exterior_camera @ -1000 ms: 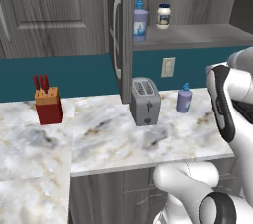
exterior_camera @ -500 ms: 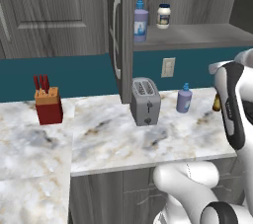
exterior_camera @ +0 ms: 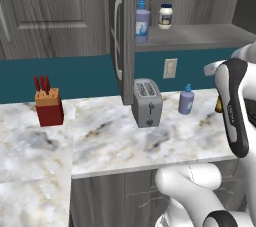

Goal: Pick the soap dispenser and soap dispenser from the cabinet and place them on the counter.

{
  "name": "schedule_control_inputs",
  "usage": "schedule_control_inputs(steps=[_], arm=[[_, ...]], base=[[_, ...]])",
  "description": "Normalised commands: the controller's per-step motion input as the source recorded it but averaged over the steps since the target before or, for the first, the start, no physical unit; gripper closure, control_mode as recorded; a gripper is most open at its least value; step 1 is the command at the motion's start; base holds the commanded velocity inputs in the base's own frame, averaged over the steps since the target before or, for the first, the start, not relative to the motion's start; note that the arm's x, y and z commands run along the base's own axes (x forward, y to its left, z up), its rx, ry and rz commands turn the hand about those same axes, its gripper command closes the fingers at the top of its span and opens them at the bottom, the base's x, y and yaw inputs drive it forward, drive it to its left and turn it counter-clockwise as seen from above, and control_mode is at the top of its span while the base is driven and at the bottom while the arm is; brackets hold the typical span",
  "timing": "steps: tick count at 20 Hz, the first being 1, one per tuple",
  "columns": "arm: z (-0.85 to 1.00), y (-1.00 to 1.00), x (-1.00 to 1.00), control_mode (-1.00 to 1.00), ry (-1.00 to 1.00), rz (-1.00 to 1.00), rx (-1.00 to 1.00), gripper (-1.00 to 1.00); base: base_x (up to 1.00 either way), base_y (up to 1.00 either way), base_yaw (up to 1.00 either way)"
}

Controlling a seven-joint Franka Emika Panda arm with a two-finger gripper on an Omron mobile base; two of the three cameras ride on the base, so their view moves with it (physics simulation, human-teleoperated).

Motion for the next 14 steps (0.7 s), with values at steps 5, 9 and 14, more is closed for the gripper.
schedule_control_inputs(steps=[5, 9, 14], arm=[[0.03, 0.37, -0.17, -1.0, 0.08, 0.14, -0.02, -1.0], [0.05, 0.43, -0.12, -1.0, 0.05, 0.1, -0.02, -1.0], [0.03, 0.42, -0.13, -1.0, -0.01, 0.06, -0.01, -1.0]], base=[[0.0, 0.0, 0.0], [0.0, 0.0, 0.0], [0.0, 0.0, 0.0]])
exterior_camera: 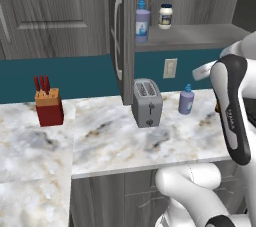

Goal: Pick the soap dispenser and soap dispenser from the cabinet and place them on the counter.

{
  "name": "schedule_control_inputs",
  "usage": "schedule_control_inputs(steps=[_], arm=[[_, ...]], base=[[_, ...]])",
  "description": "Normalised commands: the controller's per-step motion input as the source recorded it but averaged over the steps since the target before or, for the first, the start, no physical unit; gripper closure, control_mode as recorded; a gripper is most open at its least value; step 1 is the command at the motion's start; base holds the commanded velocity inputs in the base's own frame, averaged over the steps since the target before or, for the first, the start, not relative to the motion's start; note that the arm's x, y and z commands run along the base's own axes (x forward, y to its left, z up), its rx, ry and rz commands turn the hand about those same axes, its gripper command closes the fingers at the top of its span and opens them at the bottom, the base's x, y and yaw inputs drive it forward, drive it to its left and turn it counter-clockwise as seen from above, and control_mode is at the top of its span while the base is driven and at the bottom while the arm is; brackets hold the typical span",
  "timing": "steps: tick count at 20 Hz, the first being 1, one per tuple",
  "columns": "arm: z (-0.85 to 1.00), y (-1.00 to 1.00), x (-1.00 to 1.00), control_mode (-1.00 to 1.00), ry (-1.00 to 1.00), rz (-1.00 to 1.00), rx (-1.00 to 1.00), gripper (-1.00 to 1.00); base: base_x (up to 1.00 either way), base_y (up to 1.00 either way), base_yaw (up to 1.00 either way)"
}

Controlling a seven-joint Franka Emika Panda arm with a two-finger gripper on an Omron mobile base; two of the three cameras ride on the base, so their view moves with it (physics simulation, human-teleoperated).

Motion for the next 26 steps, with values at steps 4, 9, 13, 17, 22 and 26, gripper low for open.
schedule_control_inputs(steps=[4, 9, 13, 17, 22, 26], arm=[[0.11, 0.59, -0.05, -1.0, -0.01, 0.04, -0.05, -1.0], [0.05, 0.47, -0.04, -1.0, -0.05, 0.0, 0.0, -1.0], [0.18, 0.3, -0.05, -1.0, -0.06, -0.01, 0.04, -1.0], [0.22, 0.19, -0.02, -1.0, -0.02, 0.01, 0.07, -1.0], [0.21, 0.19, 0.12, -1.0, 0.0, 0.03, 0.05, -1.0], [0.22, 0.16, 0.27, -1.0, 0.01, 0.03, 0.03, -1.0]], base=[[0.0, 0.0, 0.0], [0.0, 0.0, 0.0], [0.0, 0.0, 0.0], [0.0, 0.0, 0.0], [0.0, 0.0, 0.0], [0.0, 0.0, 0.0]])
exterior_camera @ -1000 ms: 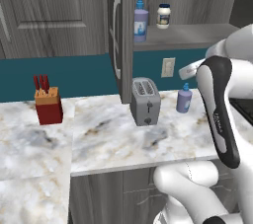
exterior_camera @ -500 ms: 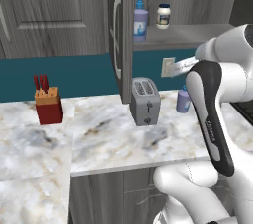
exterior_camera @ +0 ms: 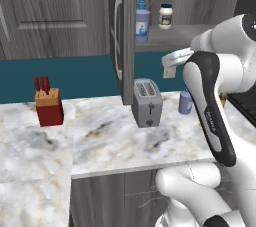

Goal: Pick the soap dispenser and soap dispenser from the cabinet and place them on the counter.

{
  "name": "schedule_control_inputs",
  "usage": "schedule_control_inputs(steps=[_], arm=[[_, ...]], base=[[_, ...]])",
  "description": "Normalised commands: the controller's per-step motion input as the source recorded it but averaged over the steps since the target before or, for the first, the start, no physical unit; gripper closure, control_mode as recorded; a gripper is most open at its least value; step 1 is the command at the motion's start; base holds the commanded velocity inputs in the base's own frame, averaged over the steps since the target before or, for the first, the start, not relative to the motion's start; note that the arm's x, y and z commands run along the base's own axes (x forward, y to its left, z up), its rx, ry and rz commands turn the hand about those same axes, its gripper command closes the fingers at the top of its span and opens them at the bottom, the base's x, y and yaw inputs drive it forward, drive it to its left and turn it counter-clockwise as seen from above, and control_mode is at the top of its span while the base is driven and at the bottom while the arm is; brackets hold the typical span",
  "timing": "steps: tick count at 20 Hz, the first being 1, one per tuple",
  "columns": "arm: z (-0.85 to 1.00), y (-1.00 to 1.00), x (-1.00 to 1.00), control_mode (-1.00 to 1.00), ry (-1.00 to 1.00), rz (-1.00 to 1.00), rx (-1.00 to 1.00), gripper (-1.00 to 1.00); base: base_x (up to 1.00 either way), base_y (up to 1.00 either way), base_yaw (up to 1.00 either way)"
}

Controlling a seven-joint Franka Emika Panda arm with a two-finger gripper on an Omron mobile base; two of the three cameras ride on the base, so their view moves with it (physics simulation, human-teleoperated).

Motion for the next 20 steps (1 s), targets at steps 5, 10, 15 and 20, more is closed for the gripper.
schedule_control_inputs(steps=[5, 10, 15, 20], arm=[[0.15, 0.05, 0.36, -1.0, 0.0, 0.01, 0.01, -1.0], [0.04, -0.06, 0.47, -1.0, -0.02, 0.0, 0.03, -1.0], [0.0, -0.07, 0.47, -1.0, -0.01, -0.01, 0.03, -1.0], [0.0, -0.04, 0.38, -1.0, 0.01, 0.0, 0.03, -1.0]], base=[[0.0, 0.0, 0.0], [0.0, 0.0, 0.0], [0.0, 0.0, 0.0], [0.0, 0.0, 0.0]])
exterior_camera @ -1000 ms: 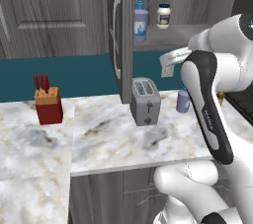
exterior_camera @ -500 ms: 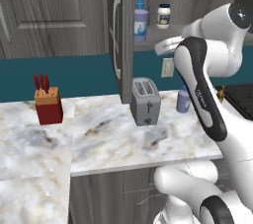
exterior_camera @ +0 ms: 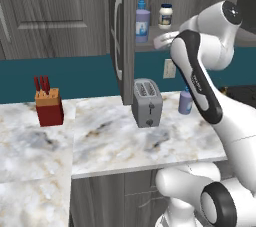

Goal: Pick the soap dispenser and soap dispenser from the cabinet and place them on the counter.

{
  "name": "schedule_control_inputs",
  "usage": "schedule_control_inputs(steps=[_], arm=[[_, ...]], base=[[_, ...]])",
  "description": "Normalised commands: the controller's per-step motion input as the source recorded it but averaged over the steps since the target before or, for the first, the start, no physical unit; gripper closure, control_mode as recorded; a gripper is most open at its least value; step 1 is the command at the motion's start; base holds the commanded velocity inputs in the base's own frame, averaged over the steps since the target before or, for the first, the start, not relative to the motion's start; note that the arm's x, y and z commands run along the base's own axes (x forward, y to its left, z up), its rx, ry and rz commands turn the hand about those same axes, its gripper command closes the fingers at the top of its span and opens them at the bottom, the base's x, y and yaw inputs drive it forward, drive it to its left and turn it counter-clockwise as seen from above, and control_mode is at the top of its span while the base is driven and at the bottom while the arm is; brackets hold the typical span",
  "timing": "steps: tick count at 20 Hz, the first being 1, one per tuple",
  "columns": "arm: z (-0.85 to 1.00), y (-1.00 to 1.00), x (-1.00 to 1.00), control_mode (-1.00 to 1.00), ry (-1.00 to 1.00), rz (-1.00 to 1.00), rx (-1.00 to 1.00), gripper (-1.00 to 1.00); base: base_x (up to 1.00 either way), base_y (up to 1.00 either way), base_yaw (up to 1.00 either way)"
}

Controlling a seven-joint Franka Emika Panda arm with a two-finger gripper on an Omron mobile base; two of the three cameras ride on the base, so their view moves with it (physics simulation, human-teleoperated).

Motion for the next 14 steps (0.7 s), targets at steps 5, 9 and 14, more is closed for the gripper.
schedule_control_inputs(steps=[5, 9, 14], arm=[[0.05, 0.01, 0.3, -1.0, 0.0, 0.0, 0.02, -1.0], [0.11, 0.01, 0.37, -1.0, 0.02, -0.03, 0.0, -1.0], [0.13, 0.01, 0.28, -1.0, 0.02, -0.02, 0.0, -1.0]], base=[[0.0, 0.0, 0.0], [0.0, 0.0, 0.0], [0.0, 0.0, 0.0]])
